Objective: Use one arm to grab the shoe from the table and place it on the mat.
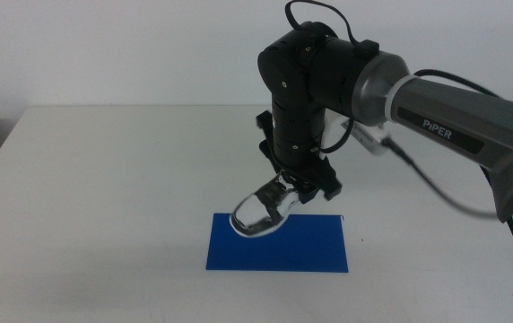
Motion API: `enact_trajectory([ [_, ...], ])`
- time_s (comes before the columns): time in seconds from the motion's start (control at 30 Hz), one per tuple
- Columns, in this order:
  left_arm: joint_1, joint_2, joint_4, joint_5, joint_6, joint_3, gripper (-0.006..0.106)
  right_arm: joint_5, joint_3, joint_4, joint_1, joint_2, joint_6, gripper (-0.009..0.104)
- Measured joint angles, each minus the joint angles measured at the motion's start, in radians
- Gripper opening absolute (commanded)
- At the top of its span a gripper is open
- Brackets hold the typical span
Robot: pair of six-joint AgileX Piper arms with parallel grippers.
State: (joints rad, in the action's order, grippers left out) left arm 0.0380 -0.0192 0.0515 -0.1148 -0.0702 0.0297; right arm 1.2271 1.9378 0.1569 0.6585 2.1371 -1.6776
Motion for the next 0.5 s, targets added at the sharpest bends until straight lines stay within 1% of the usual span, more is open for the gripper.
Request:
enact_trajectory([
  [0.13,0.000,0.000,0.000,0.000,0.000,0.000,0.094,0.000,0.000,0.006,0.000,0.000,-0.324,-0.004],
  [0.2,0.000,0.000,0.000,0.000,0.000,0.000,0.094,0.000,0.000,0.006,0.000,0.000,-0.409,-0.004],
  [0.4,0.000,0.000,0.000,0.000,0.000,0.000,0.094,0.000,0.001,0.009,0.000,0.000,-0.465,-0.004],
  [0.5,0.000,0.000,0.000,0.000,0.000,0.000,0.094,0.000,0.001,0.028,0.000,0.000,-0.465,-0.004],
])
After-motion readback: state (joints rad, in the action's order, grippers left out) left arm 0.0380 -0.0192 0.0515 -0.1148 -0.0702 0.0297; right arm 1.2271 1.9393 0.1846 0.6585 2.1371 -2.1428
